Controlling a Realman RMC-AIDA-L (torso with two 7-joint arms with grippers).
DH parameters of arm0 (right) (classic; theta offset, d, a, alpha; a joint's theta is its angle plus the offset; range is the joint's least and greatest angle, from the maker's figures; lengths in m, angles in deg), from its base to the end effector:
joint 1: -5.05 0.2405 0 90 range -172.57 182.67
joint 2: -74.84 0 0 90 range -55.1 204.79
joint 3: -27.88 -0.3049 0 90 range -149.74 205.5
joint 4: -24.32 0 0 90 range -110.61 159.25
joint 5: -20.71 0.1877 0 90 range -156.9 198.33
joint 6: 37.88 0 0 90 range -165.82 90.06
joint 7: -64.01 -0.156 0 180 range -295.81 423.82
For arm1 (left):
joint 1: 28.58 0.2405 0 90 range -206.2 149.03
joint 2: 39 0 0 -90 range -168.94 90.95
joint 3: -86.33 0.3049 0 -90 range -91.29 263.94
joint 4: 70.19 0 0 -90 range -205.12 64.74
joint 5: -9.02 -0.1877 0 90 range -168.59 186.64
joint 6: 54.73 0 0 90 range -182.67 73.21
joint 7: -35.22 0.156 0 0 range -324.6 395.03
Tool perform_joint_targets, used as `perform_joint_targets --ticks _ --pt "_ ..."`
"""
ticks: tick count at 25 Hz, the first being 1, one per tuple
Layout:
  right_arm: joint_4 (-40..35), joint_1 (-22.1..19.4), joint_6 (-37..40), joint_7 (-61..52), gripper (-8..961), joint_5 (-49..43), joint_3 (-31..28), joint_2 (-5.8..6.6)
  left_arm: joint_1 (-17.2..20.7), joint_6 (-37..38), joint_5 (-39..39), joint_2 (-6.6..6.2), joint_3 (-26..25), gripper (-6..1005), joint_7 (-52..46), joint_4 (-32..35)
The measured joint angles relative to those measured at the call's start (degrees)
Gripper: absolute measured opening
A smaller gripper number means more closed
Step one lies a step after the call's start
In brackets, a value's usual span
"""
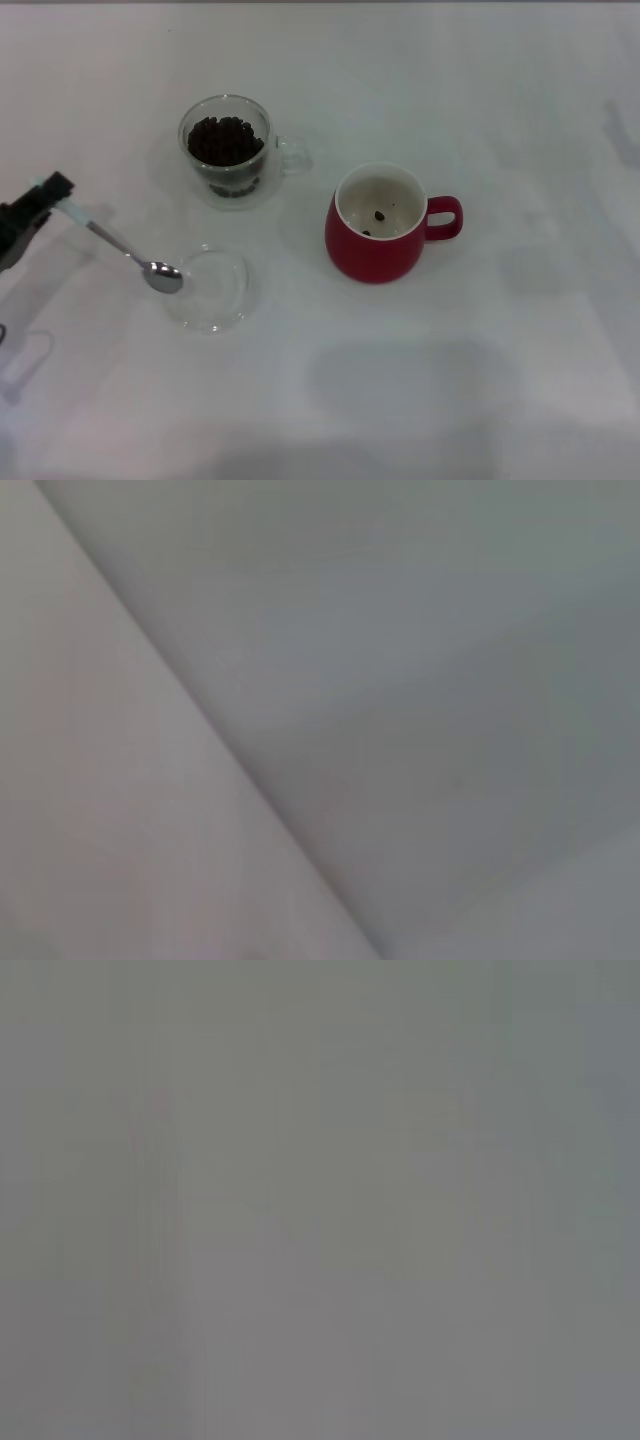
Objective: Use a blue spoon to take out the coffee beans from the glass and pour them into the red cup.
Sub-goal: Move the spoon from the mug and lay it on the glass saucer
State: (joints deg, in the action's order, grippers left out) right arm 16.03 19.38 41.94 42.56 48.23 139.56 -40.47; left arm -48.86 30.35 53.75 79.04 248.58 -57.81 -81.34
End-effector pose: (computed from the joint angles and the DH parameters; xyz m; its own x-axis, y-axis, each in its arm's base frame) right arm 0.3938 0.2866 0.0317 0.6143 0.1529 -0.7742 -0.7718 -0.0877 -0.6297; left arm -0.3755 0.2724 -0.0346 -0.1610 0.5481 0.8208 0.9368 -0.1768 0.3018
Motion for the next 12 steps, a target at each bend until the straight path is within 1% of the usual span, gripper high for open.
perform_joint_targets --ticks 4,12 --pt "0.0 -0.5 0.2 0.0 862 0.0 -0.1 0.00 -2.0 -2.9 -2.0 0.43 0.0 134 0.4 0.5" --pt "-0.1 -0.7 0.3 0.0 862 0.0 -0.2 0.00 -4.8 -7.7 -5.0 0.70 0.0 134 2.9 3.1"
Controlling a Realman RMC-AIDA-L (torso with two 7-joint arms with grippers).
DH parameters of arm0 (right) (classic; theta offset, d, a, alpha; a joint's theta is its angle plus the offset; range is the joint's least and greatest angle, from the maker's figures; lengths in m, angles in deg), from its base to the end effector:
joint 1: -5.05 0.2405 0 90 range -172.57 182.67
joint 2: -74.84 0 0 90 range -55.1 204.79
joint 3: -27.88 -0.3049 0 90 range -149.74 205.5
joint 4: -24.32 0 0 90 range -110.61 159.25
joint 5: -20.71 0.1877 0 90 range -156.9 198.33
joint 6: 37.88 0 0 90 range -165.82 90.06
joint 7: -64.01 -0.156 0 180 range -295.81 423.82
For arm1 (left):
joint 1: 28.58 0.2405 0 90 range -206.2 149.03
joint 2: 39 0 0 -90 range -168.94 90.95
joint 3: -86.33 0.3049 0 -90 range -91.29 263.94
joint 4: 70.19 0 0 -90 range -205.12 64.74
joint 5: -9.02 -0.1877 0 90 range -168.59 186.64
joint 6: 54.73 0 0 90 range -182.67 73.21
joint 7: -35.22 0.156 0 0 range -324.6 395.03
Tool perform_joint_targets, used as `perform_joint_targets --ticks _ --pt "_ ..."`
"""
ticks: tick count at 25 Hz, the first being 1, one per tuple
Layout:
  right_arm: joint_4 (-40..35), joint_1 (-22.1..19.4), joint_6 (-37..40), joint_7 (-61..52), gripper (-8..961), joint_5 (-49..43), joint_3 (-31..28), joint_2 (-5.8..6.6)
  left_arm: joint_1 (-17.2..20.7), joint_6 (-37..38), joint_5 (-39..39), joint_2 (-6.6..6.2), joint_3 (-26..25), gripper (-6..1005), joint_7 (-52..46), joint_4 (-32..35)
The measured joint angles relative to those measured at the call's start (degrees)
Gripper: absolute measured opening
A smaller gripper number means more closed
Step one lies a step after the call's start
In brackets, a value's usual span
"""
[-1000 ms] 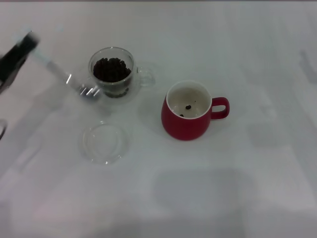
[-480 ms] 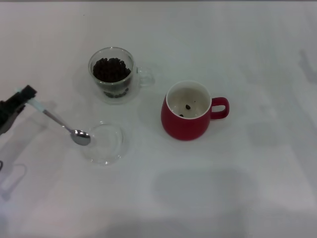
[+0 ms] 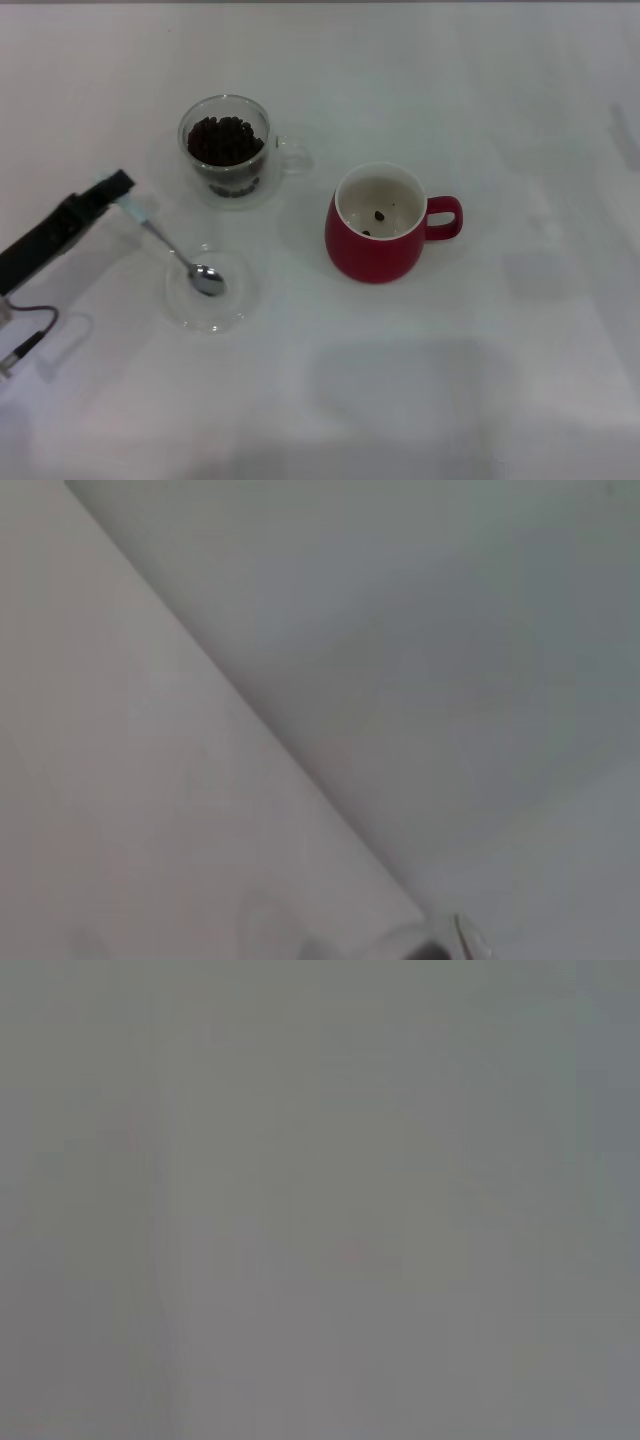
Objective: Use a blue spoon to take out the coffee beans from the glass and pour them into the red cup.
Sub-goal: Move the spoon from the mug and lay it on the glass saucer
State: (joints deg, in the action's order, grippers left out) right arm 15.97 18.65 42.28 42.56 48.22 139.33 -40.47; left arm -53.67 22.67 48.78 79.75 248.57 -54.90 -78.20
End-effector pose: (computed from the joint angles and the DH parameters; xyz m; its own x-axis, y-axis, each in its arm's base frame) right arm 0.3967 0.2816 0.0328 0.6144 0.1529 -0.7740 -0.7734 -0.0771 -0.6292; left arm -0.3567 0.2981 -0.0645 -0.0676 0.6262 0.7767 0.9508 -0.1955 0.2403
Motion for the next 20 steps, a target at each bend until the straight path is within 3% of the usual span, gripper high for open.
perform_joint_targets --ticks 18,20 --pt "0.2 -0.2 1.0 0.0 863 1.3 -0.9 0.09 -2.4 -2.7 -4.4 0.08 0.1 235 3.6 2.6" --pt "0.1 -0.2 1.2 0.0 864 1.3 -0.9 0.09 -2.5 -2.7 -4.4 0.08 0.1 309 3.6 2.4"
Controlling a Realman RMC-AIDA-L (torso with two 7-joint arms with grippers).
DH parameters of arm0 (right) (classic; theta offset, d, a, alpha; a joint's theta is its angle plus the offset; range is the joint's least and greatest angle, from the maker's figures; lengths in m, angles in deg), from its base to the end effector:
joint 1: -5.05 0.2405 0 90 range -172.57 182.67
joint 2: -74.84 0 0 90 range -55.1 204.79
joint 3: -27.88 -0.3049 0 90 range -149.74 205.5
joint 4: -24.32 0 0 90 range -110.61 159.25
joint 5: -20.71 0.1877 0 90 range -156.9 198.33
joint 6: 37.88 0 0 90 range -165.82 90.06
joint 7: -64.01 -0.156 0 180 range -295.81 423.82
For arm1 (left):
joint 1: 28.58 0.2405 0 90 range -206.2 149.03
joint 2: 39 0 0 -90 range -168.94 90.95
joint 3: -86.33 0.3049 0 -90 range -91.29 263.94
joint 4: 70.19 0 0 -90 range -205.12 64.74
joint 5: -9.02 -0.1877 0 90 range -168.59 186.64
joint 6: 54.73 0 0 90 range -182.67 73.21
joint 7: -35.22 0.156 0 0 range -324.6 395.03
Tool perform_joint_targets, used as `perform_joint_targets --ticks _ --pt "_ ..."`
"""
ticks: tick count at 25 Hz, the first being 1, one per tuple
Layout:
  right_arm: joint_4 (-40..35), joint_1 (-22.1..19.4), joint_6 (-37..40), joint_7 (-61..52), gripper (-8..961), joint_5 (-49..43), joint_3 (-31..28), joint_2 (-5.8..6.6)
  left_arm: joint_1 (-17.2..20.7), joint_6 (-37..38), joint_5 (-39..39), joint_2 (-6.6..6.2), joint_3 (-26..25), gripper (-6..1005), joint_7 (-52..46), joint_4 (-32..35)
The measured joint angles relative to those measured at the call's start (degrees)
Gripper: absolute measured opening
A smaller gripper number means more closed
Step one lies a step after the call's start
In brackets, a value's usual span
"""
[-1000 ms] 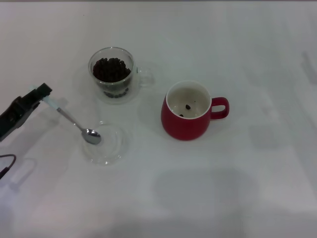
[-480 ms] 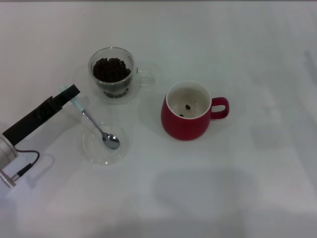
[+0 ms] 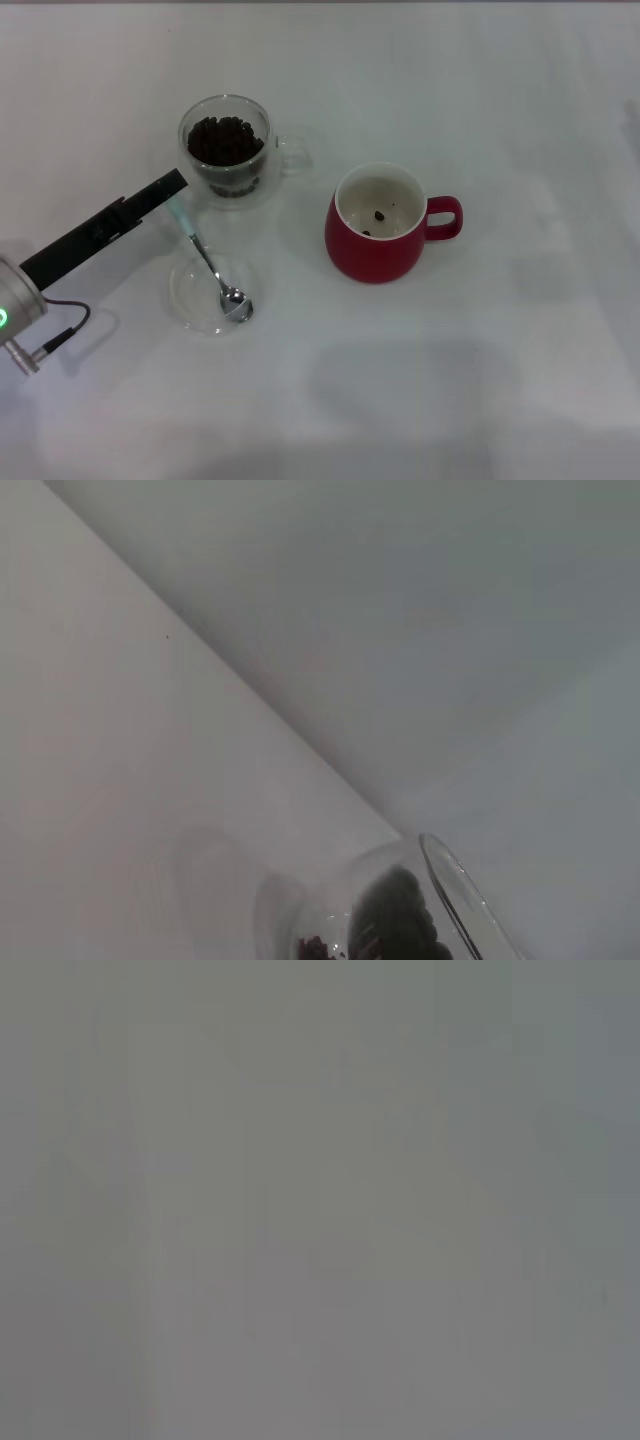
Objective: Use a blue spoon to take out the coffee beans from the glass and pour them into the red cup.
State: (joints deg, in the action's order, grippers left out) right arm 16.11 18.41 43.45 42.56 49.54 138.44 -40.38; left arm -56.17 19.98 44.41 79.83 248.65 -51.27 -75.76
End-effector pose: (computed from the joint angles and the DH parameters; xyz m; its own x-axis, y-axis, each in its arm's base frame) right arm 0.3989 0.2793 0.0407 0.6090 0.1819 -0.7720 -0.7790 -0.0459 -0.6254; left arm -0.3410 0.3061 -0.0823 0.0397 0.6734 0.7383 0.9446 -0.2661 0.1919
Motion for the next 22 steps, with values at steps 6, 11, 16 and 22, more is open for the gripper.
perform_joint_targets --ticks 6,11,16,22 --pt "0.2 -0.1 0.2 0.0 864 0.0 0.0 0.00 2.3 0.9 4.3 -0.36 -0.7 554 2.3 -2.9" --pt "0.0 0.0 0.1 0.0 864 0.0 0.0 0.00 4.6 1.7 13.7 -0.36 -0.7 773 12.9 -6.8" --pt "0.5 0.6 -1.7 0.7 865 0.0 0.0 0.00 6.1 0.7 24.2 0.14 -0.7 885 31.7 -6.4" --pt "0.5 0.8 -4.2 2.8 865 0.0 0.0 -0.06 7.7 -0.9 37.8 0.36 -0.7 885 61.7 2.4"
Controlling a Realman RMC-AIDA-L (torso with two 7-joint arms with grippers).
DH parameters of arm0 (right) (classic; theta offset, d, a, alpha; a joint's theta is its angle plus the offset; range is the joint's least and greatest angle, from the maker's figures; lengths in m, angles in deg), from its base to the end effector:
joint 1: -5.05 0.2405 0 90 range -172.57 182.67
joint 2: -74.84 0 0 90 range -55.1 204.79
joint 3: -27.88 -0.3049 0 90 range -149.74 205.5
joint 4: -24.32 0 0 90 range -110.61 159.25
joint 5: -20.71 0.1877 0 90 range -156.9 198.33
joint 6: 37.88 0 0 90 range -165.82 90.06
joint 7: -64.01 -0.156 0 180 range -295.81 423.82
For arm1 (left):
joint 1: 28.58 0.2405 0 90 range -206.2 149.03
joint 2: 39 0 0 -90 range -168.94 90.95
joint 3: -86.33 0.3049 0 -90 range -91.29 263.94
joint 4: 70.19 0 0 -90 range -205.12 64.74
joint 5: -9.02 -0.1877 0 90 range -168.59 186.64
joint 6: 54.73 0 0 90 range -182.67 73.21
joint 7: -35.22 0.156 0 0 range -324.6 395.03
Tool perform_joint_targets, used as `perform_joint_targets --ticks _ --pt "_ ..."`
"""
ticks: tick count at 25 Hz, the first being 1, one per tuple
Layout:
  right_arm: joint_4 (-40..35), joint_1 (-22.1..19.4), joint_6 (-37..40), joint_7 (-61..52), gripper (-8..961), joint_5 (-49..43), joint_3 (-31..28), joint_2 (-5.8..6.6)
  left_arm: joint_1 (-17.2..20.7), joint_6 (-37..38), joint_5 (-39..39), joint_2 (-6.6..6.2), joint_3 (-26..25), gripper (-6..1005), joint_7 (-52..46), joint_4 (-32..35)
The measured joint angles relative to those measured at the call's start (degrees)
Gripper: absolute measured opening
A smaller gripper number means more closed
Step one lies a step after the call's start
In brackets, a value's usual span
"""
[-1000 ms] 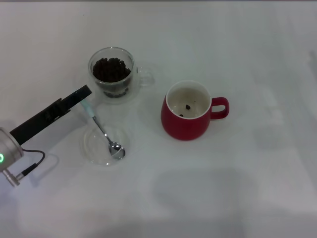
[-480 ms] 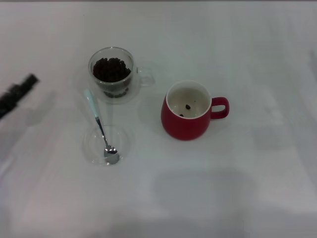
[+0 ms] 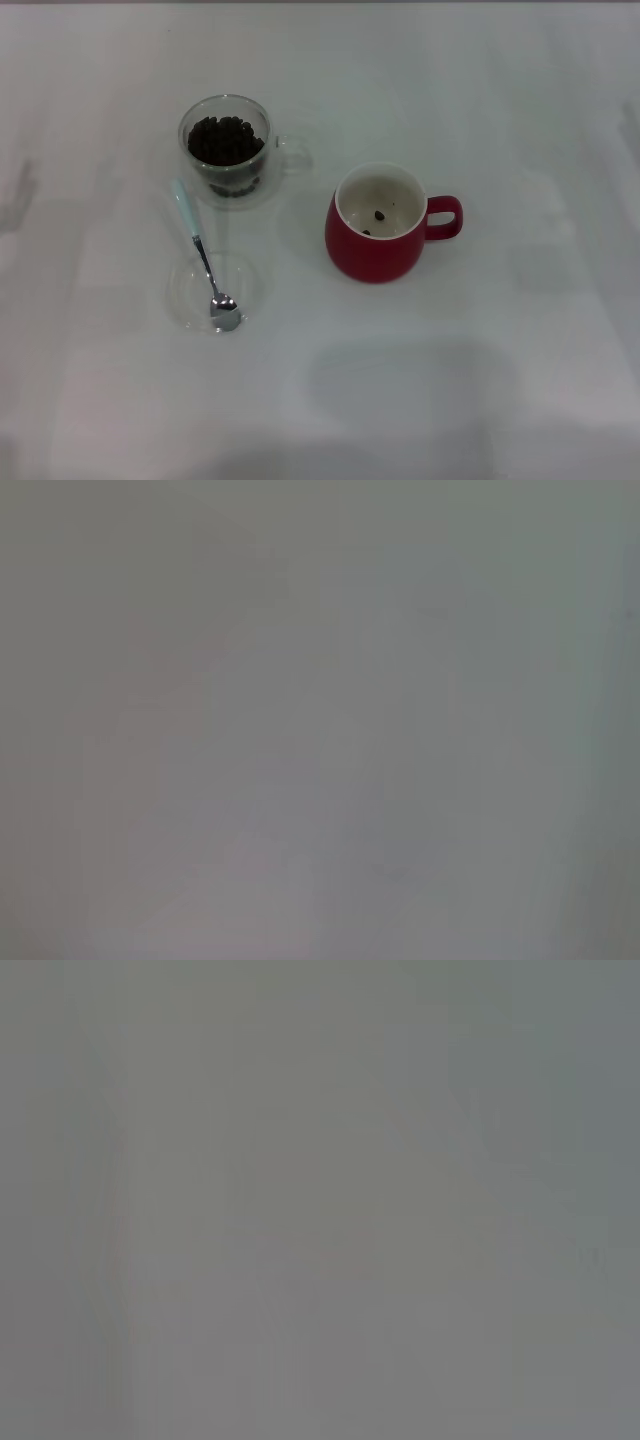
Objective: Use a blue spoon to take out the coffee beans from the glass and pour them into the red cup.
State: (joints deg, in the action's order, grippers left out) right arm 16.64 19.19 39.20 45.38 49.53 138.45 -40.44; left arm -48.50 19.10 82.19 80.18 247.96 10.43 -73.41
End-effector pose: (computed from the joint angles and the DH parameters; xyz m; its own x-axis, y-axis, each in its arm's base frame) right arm 0.4067 0.2852 0.0344 0.6565 0.1159 -0.7454 -0.7487 -0.0202 -0.6626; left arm -0.3996 0.2997 -0.0075 0.6436 0.0402 0.7643 0.7626 -0.1191 -0.6359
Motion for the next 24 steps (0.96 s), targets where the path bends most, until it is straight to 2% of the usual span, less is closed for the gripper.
perform_joint_targets --ticks 2,10,12,16,24 --pt "-0.1 0.0 -0.7 0.7 865 0.0 0.1 -0.03 -0.1 -0.3 1.4 0.00 0.0 885 3.5 1.4" --pt "-0.5 -0.1 -4.2 1.1 865 -0.1 0.7 -0.28 -0.6 0.1 6.2 0.00 -0.1 886 7.0 3.8" --pt "-0.6 -0.2 -4.4 1.0 866 -0.3 1.1 -0.40 -0.6 1.2 7.4 0.05 -0.1 886 13.5 5.8" --pt "-1.2 -0.1 -6.5 0.5 866 -0.3 2.7 -0.50 -0.6 1.0 10.9 0.14 -0.1 886 19.0 8.6" --pt "-3.7 0.5 -15.5 -4.1 866 -0.3 4.7 -0.52 -0.8 0.9 8.9 0.11 0.6 886 18.6 9.8"
